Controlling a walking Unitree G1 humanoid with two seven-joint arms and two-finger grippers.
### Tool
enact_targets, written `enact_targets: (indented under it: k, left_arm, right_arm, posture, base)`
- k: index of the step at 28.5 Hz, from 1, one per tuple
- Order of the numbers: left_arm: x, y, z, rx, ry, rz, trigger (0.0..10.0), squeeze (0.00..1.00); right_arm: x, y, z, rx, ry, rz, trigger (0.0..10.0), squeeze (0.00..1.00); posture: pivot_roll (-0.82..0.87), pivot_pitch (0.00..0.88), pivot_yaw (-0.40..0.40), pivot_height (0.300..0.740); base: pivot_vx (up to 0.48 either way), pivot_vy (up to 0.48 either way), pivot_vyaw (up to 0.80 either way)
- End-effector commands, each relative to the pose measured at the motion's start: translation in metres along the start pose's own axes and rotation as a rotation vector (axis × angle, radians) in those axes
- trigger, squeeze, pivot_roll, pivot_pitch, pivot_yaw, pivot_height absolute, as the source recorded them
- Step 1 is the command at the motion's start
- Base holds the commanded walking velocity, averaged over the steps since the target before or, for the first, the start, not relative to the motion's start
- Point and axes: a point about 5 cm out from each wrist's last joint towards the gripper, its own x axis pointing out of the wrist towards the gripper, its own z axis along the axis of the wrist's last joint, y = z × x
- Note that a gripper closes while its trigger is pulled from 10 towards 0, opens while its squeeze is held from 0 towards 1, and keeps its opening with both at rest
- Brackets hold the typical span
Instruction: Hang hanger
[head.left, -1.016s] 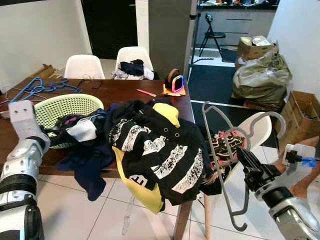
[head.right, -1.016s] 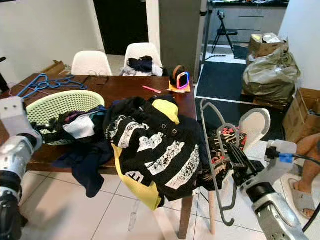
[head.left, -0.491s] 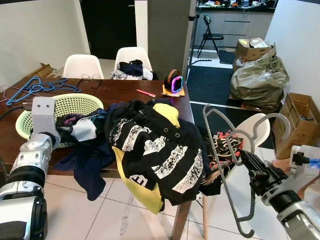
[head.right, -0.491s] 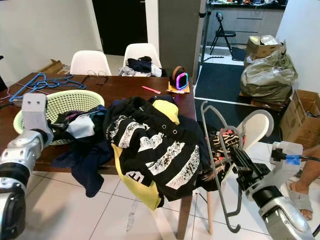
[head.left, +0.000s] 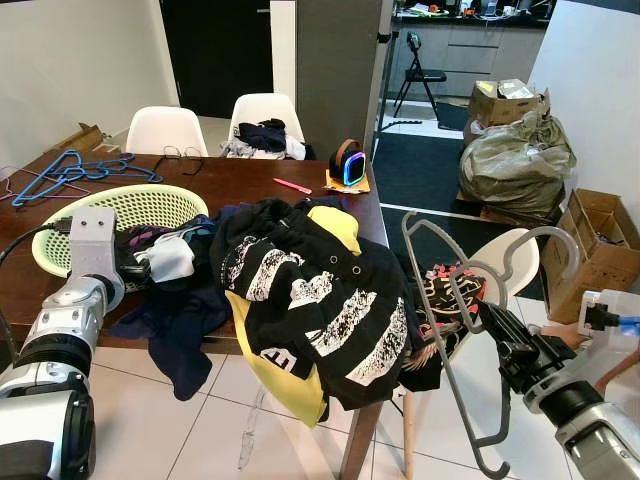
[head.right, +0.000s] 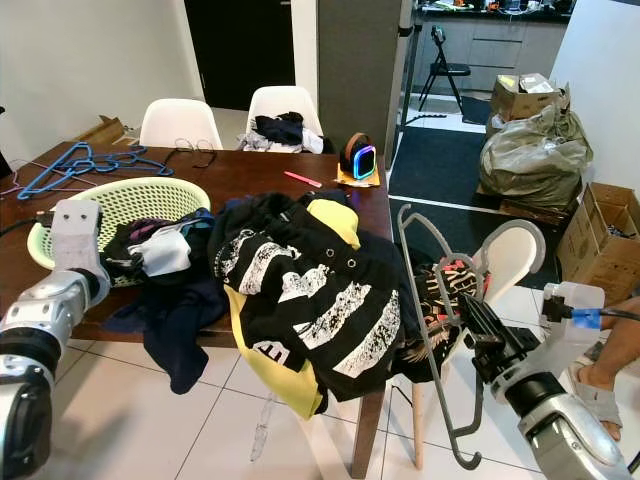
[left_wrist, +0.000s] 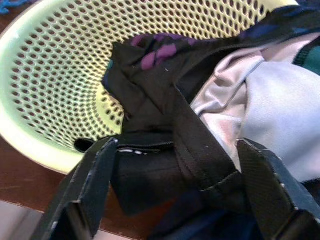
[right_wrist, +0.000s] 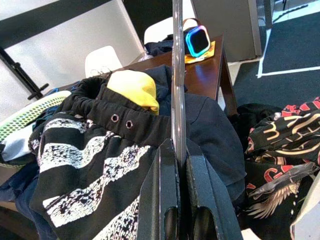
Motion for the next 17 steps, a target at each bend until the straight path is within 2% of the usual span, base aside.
enact_targets:
  k: [1,8,17]
  left_arm:
    - [-0.0013,0.006,-0.0092,-0.027,0.057,0.003,0.0,0.0]
    - [-0.0022,0.0103,-0.0118,-0.071,0.062,0.003,0.0,0.0]
    - [-0.0016,0.0092,-0.0096,-0.068,0.048,0.002,0.0,0.0]
  right_arm:
    - [-0.0039,-0.001,0.0044,-0.01,-0.006,-0.008,10.0,0.0]
    - [-0.003,-0.0011,0.0046,-0.005,-0.003,-0.012,10.0,0.0]
    - [-0.0023,-0.0013,0.0049,0.0,-0.001,-0.01,10.0,0.0]
  posture:
    - [-0.16,0.011,-0.007,0.74]
    - [-0.15,0.012,-0.006,0.74]
    - [-0.15,0.005,-0.008,0.74]
  base:
    - [0.0,0.0,0.0]
    - [0.0,0.0,0.0]
    - [0.0,0.0,0.0]
